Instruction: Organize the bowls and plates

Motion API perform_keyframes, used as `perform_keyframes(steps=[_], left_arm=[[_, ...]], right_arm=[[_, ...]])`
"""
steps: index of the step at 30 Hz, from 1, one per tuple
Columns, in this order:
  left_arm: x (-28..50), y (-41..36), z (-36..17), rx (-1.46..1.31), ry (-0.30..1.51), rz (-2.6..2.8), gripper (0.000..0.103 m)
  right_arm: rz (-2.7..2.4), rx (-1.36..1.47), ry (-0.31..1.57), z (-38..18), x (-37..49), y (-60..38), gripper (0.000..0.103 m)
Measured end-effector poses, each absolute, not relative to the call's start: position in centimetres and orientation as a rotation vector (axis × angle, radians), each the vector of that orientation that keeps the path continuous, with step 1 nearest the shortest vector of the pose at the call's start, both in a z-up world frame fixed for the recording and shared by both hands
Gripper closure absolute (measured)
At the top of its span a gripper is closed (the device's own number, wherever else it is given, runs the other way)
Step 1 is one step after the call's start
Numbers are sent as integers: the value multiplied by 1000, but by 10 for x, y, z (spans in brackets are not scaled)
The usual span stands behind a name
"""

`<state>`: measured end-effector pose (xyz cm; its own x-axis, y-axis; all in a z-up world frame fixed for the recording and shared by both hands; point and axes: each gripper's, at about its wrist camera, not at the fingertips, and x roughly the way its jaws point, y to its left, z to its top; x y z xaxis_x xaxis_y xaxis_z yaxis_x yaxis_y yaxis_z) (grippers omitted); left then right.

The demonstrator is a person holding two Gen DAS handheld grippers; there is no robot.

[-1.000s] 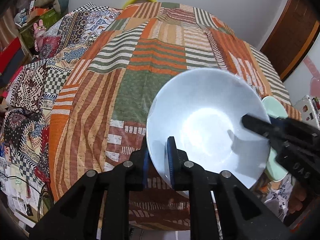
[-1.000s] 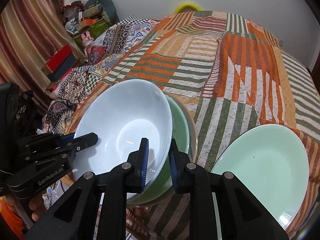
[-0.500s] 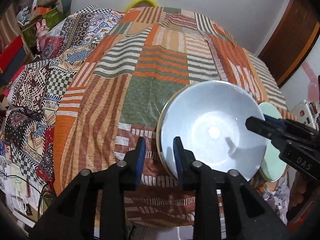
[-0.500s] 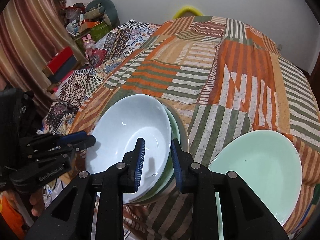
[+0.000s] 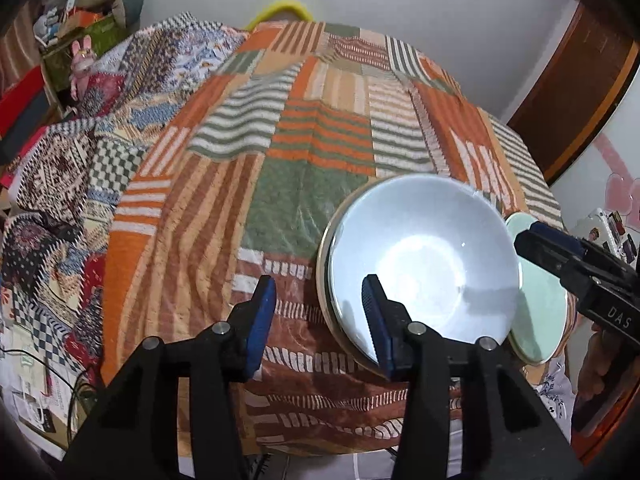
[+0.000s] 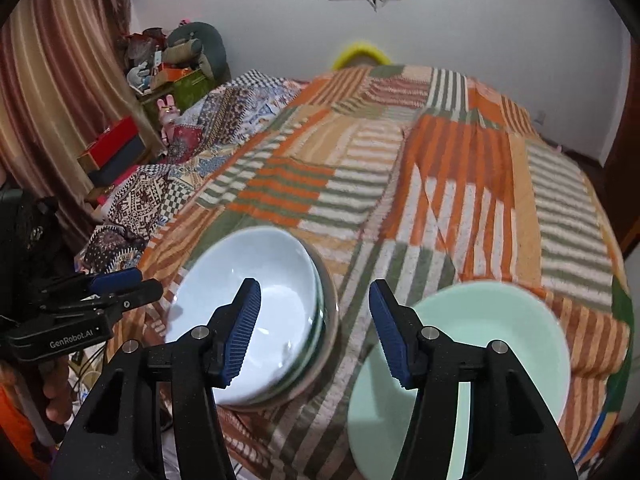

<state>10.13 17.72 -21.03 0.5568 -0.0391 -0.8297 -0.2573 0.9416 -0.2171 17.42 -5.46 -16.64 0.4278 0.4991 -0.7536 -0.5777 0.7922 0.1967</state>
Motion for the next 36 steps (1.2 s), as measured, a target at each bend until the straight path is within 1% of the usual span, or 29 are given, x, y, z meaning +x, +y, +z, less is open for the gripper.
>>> perform_keyframes(steps=[7, 9, 10, 16, 19, 21, 23, 27, 30, 33, 36], left_arm=[[109, 172, -233, -336, 1015, 111, 59], [112, 173, -238, -341, 1021, 109, 59], [113, 173, -239, -342, 1021, 111, 59], [121, 175, -247, -361, 1024, 95, 59], [124, 174, -250, -361, 1024, 83, 62], [126, 172, -251, -367, 1026, 66, 67], [128, 170, -252, -367, 1033, 53, 71], [130, 157, -248, -279, 1042, 72, 71], [131, 159, -247, -300, 1050, 73, 71], [130, 163, -245, -345, 1047, 63, 71], [125, 160, -240, -335, 1038, 70, 71]], right_arm=[[686, -46, 997, -191, 178, -57, 50], [691, -38, 1006, -194, 179, -57, 53], [696, -34, 1017, -196, 180, -55, 57], [717, 2, 1050, -204, 184, -52, 59], [738, 22, 1068, -206, 186, -50, 65], [742, 25, 1071, -207, 186, -47, 68], [737, 17, 1068, -208, 186, -46, 69], [721, -34, 1058, -208, 184, -42, 70], [705, -94, 1048, -207, 182, -38, 70], [706, -66, 1062, -206, 187, -41, 70], [704, -47, 1070, -205, 188, -44, 70]])
